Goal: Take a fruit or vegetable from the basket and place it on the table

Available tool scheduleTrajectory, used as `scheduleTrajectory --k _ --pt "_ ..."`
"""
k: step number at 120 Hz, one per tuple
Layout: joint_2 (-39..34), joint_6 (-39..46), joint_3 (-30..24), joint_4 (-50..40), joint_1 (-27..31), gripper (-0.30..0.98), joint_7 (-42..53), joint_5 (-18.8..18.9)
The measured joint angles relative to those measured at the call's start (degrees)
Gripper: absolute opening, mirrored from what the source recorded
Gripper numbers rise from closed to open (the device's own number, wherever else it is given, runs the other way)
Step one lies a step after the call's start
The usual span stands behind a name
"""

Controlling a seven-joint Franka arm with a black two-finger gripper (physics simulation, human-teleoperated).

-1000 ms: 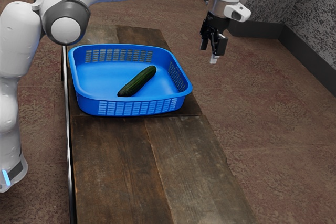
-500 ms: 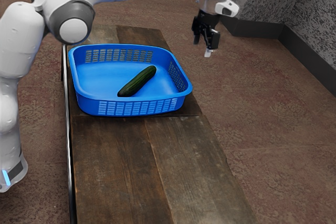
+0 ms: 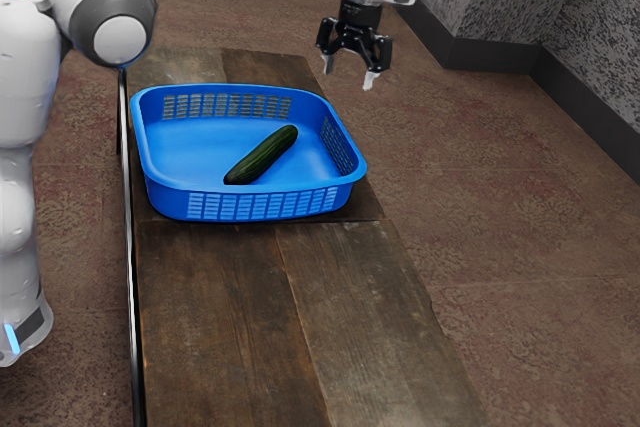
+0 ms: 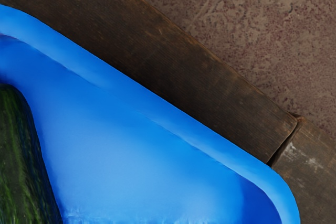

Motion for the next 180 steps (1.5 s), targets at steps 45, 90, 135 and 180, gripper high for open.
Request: scheduleTrajectory --k 45,90,135,180 --pt "-14.3 2.0 -1.4 -18.3 -0.2 0.69 -18.4 1.5" --pt "-22.3 4.1 0.6 -32.1 -0.2 0.69 -31.0 5.8" --pt "-20.5 7.7 1.4 -35.1 -0.2 0.69 -39.1 12.0" --pt "-16.0 15.4 2.3 -36.2 -0.6 0.69 -44.5 13.9"
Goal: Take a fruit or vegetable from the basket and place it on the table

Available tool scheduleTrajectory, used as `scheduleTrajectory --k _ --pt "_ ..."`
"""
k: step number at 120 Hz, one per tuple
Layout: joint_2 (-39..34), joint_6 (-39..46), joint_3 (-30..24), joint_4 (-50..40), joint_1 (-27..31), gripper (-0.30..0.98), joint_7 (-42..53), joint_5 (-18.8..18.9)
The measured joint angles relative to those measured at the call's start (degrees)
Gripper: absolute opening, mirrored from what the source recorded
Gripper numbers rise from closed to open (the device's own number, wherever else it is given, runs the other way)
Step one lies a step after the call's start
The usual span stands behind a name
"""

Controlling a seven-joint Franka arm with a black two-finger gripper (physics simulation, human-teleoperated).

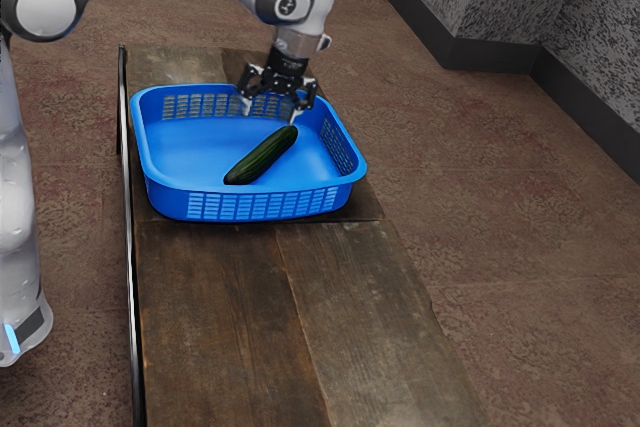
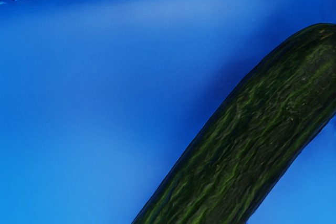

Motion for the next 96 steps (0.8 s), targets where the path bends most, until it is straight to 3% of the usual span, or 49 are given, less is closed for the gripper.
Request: scheduleTrajectory --k 96 --pt "3.9 9.2 -1.1 -6.6 -0.5 0.69 -4.4 -4.0"
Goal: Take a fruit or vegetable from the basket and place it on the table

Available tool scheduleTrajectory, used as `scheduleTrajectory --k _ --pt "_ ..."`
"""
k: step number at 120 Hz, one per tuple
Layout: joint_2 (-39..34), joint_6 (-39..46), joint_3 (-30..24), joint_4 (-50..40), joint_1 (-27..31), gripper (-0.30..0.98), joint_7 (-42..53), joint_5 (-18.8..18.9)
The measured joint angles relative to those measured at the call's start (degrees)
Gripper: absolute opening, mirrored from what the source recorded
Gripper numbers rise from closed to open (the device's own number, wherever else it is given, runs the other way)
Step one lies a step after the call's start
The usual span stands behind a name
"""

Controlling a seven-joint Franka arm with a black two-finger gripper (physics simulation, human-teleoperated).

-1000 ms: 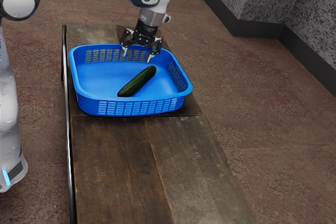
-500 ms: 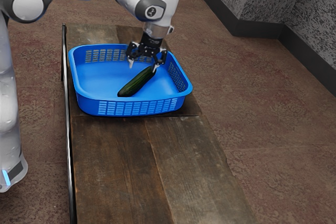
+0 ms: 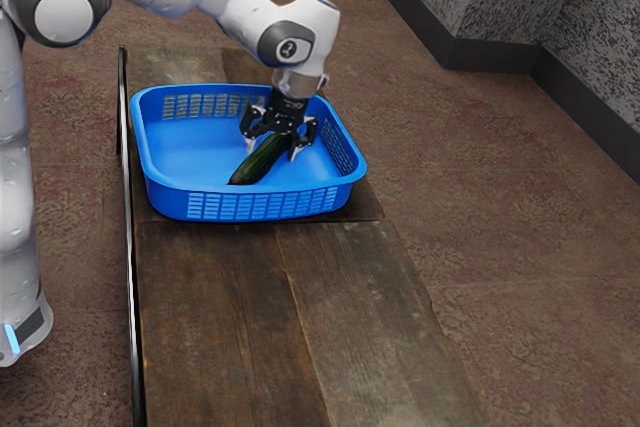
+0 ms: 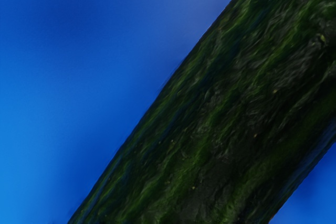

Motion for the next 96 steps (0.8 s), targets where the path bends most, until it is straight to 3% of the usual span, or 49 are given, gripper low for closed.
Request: scheduleTrajectory --k 57,96 --pt "0.0 1.8 -0.3 -1.9 0.0 0.68 -0.5 -0.5" --pt "0.3 1.7 -0.8 -2.0 -0.4 0.35 -0.4 -0.4"
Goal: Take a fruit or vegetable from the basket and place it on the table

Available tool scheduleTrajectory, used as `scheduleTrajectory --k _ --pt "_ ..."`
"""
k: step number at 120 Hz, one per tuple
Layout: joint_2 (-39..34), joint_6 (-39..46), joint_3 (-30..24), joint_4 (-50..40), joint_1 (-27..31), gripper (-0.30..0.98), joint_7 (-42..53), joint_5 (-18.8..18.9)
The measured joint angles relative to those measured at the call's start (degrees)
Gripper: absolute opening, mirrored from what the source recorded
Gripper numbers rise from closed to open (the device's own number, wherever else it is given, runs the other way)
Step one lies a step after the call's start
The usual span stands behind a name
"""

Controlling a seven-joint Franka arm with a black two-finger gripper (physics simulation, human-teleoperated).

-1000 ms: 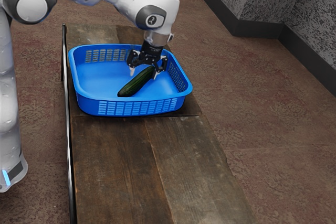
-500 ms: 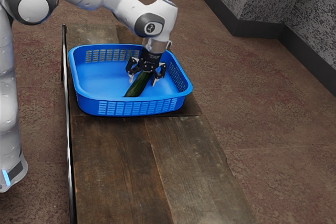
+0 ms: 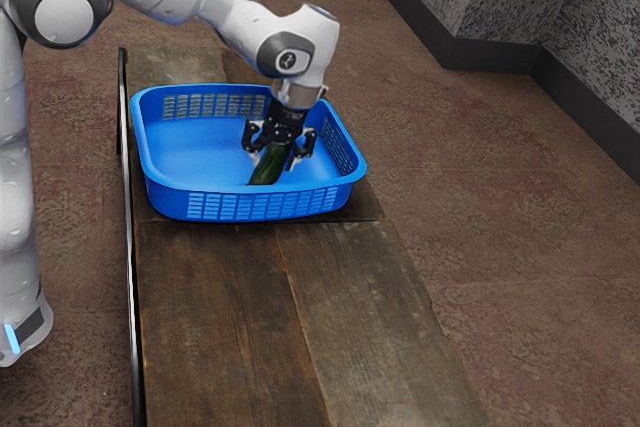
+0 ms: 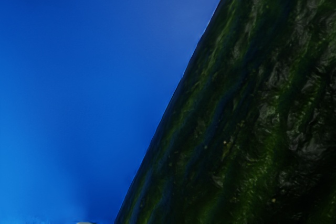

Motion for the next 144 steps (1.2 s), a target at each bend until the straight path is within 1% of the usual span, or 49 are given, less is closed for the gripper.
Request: scheduleTrajectory --k 14,39,64,75,109,144 --pt "-0.3 -0.6 -0.2 0.4 -0.4 0.3 -0.1 0.3" --pt "-2.5 -2.5 0.8 1.9 -2.1 0.26 0.1 0.6" --pt "-4.4 -5.4 0.8 4.3 0.6 0.25 0.3 1.4" --pt "-4.5 -6.9 0.5 6.4 0.8 0.24 0.3 1.9" --pt "-4.3 -10.1 -4.1 10.3 0.0 0.24 0.1 3.0" --pt "-4.4 -17.2 -7.9 20.1 0.7 0.25 -0.3 3.2"
